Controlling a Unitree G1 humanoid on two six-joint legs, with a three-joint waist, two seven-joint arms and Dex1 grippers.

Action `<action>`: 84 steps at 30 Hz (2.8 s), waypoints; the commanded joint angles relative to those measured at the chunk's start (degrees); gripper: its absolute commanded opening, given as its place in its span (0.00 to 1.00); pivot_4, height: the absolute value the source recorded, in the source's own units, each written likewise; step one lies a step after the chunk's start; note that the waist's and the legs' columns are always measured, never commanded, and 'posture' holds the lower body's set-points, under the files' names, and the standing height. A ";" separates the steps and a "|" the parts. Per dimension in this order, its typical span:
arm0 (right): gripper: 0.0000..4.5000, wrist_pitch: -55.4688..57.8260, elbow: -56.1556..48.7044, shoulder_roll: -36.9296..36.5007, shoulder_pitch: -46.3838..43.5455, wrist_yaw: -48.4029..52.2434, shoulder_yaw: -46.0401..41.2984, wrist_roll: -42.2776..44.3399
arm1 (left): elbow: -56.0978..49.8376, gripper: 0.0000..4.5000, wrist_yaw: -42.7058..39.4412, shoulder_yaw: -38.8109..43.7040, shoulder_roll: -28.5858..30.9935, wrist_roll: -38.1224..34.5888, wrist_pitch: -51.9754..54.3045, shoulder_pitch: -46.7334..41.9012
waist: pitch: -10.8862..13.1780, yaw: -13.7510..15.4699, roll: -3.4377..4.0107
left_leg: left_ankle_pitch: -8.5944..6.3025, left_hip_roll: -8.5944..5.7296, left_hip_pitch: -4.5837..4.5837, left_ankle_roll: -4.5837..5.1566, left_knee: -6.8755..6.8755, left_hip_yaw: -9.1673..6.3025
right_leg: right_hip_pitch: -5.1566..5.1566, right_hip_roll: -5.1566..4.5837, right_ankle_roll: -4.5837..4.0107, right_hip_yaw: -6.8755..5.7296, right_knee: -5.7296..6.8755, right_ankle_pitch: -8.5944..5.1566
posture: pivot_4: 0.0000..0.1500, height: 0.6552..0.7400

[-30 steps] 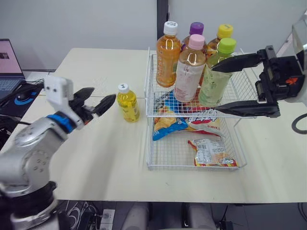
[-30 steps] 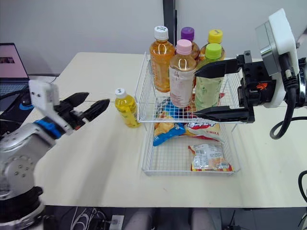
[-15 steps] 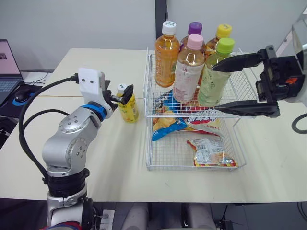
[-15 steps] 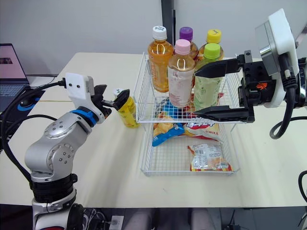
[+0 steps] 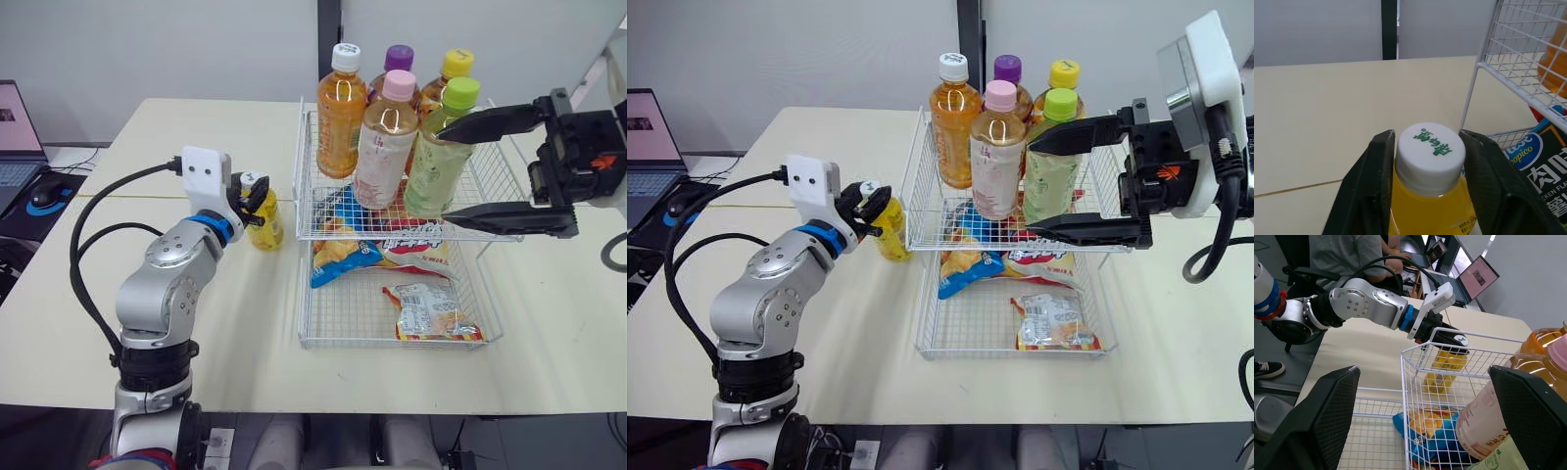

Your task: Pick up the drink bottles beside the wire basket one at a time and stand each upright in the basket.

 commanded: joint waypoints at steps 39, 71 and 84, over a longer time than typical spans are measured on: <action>1.00 0.38 -1.16 -4.67 4.45 -2.53 -8.18 1.32 | 22.83 0.30 -32.44 7.31 29.25 -27.06 17.48 -49.95 | 0.05 -1.45 -0.05 | 0.01 0.00 -0.17 -0.01 -0.02 -0.22 | -0.05 0.03 0.04 -0.23 -0.04 -0.01 | 1.00 1.00; 1.00 0.79 -2.14 -5.23 7.48 -4.67 -10.76 3.05 | 24.17 0.30 -44.78 -6.09 20.95 -19.57 13.95 -50.98 | 0.05 -1.63 -0.04 | 0.01 0.00 -0.23 0.00 0.01 -0.03 | -0.21 0.02 0.05 0.00 0.02 -0.02 | 1.00 1.00; 1.00 1.01 -2.67 -5.48 8.44 -5.44 -11.52 3.26 | 21.65 0.30 -43.60 -7.43 16.67 -16.71 13.88 -47.35 | 0.05 -1.59 -0.04 | 0.01 0.00 -0.22 0.00 0.02 0.01 | -0.22 0.02 0.05 0.04 0.03 -0.01 | 1.00 1.00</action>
